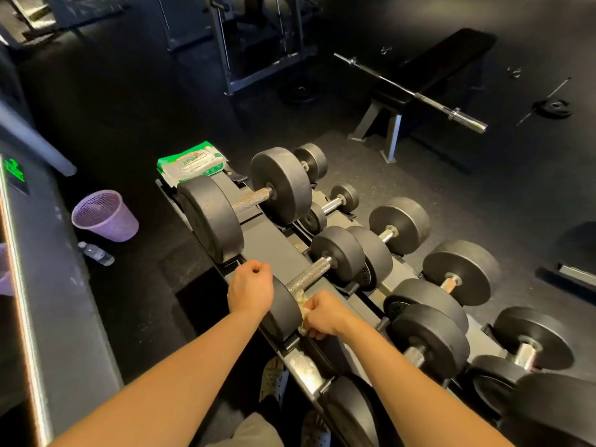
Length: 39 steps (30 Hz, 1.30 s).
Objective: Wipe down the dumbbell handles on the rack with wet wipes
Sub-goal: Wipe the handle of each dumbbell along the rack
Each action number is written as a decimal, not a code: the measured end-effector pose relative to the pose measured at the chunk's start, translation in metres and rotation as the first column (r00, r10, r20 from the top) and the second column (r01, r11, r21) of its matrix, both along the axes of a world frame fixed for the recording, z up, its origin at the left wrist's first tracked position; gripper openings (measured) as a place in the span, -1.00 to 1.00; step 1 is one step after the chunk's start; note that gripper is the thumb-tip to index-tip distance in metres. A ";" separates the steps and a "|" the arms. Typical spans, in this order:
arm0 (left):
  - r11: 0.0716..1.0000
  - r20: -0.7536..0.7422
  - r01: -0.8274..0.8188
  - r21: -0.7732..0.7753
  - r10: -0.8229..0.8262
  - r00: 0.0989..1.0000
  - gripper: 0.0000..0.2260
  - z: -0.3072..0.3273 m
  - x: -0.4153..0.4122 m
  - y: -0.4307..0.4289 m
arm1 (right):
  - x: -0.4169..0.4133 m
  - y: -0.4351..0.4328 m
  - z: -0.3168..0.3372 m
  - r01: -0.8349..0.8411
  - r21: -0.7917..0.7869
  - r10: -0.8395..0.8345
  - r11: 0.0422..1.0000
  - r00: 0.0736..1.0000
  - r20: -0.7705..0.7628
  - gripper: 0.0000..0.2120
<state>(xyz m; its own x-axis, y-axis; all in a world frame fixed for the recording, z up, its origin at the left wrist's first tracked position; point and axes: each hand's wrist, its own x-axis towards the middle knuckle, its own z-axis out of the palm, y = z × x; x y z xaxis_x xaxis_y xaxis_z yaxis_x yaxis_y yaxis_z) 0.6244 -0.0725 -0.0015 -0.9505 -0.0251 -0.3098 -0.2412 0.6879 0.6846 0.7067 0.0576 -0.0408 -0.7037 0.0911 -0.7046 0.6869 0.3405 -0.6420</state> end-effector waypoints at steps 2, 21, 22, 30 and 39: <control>1.000 0.008 -0.005 -0.001 0.005 1.000 -0.73 0.000 -0.001 0.000 | -0.008 -0.005 0.000 0.131 -0.008 -0.131 0.991 0.990 -0.049 -0.78; 0.970 -0.022 0.211 -0.116 -0.215 0.976 -0.68 0.008 -0.005 -0.003 | -0.003 0.001 0.007 0.298 0.517 -0.118 0.802 0.929 -0.351 -0.88; 0.956 -0.026 0.256 -0.144 -0.262 0.965 -0.68 0.009 -0.006 -0.004 | 0.004 0.007 0.004 0.346 0.512 -0.200 0.786 0.927 -0.318 -0.87; 0.718 0.059 0.657 -0.229 -0.664 0.746 -0.84 0.005 -0.035 0.002 | -0.010 0.007 0.005 0.778 -0.143 -0.792 0.611 0.602 -0.107 -0.94; 0.510 0.177 0.859 0.035 -0.849 0.497 -0.83 -0.005 -0.074 0.025 | -0.014 -0.006 0.016 0.383 0.038 -0.375 0.923 0.917 -0.139 -0.84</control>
